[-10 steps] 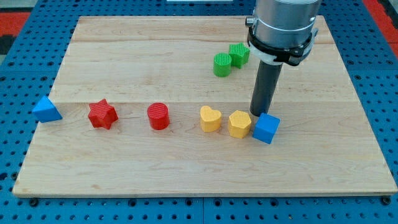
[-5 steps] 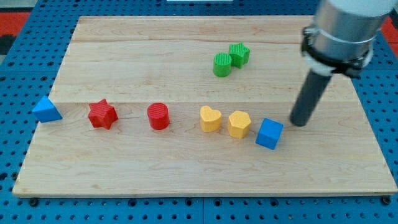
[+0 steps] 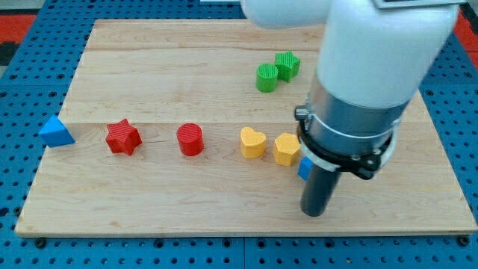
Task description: Move the blue cube diagonally to the green circle
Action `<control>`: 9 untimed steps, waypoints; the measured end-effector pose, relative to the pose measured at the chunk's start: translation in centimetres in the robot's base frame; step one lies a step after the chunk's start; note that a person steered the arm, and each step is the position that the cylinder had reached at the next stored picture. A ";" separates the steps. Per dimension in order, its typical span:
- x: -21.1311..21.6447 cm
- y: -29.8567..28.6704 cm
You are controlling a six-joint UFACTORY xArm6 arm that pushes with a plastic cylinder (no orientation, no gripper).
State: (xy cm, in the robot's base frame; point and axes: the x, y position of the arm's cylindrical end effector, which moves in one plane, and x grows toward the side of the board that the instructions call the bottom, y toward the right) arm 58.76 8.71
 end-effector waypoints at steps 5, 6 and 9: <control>-2.5 2.8; -3.3 3.4; -6.0 2.0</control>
